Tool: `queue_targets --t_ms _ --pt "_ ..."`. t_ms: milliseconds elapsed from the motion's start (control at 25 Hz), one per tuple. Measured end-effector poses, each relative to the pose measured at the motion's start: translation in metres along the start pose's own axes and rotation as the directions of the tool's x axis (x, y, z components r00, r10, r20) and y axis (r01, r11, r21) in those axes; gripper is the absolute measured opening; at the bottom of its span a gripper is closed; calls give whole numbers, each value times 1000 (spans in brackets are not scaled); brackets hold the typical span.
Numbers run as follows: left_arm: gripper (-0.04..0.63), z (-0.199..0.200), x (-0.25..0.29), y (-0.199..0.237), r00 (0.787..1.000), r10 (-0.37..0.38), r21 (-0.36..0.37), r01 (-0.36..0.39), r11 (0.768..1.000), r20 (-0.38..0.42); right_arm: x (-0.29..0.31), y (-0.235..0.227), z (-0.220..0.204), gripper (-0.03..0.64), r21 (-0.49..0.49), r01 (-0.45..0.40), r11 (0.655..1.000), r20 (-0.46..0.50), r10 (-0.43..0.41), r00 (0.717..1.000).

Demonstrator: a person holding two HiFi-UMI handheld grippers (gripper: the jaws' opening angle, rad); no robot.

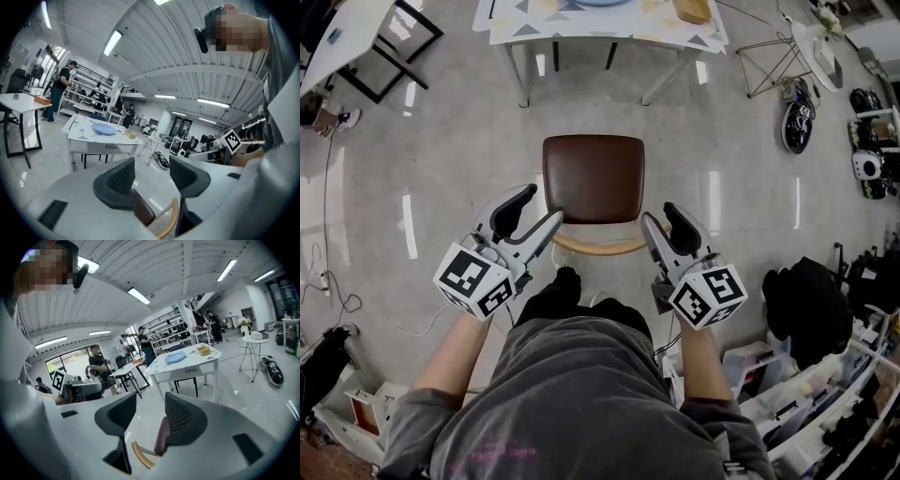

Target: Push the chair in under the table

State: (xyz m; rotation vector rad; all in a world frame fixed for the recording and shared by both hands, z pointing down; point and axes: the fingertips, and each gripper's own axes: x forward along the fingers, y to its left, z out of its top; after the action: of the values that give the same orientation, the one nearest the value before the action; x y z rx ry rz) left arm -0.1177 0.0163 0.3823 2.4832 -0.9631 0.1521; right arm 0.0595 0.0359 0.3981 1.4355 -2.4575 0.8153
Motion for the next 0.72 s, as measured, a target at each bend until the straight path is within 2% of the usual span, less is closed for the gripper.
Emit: queue_targets --t_ms 720 --pt "227 0 25 22 998 49 11 -49 999 -25 24 -37 4 175 -8 8 1000 -21 -8 1000"
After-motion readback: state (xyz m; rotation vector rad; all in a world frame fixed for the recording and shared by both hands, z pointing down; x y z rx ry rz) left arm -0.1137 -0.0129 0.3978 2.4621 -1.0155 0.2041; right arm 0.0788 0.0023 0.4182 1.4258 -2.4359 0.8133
